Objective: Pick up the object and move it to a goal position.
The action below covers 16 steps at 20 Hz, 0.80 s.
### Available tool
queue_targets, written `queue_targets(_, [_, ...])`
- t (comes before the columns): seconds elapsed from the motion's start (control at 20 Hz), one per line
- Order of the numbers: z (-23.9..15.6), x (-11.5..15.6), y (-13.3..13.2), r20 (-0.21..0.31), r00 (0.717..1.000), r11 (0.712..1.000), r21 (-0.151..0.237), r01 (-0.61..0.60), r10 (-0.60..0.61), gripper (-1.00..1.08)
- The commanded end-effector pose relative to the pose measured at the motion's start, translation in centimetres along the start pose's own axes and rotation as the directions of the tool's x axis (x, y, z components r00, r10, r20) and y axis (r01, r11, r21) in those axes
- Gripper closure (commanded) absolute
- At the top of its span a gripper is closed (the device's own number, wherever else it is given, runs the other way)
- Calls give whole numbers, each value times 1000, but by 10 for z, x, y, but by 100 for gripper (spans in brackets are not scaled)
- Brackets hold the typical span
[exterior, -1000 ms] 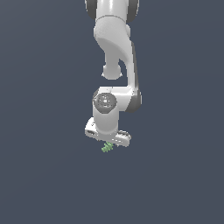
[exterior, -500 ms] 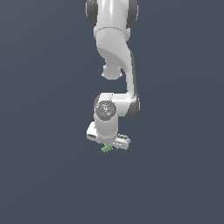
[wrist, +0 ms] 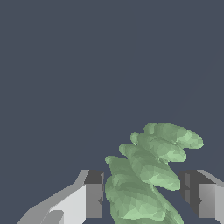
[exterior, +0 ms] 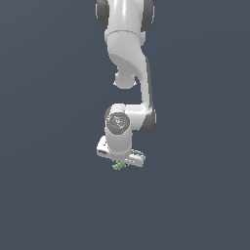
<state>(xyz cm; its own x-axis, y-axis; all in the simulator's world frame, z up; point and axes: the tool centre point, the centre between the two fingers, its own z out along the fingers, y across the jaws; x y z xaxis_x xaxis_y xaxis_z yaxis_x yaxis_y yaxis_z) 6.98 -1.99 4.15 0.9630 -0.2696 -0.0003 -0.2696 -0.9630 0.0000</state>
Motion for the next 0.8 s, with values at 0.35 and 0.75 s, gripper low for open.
queue_targets(0.35, [-17,-2,-13,0,1000,1000,0,0,0,108])
queue_targets(0.75, [-77,-10,-58,0,1000,1000,0,0,0,108])
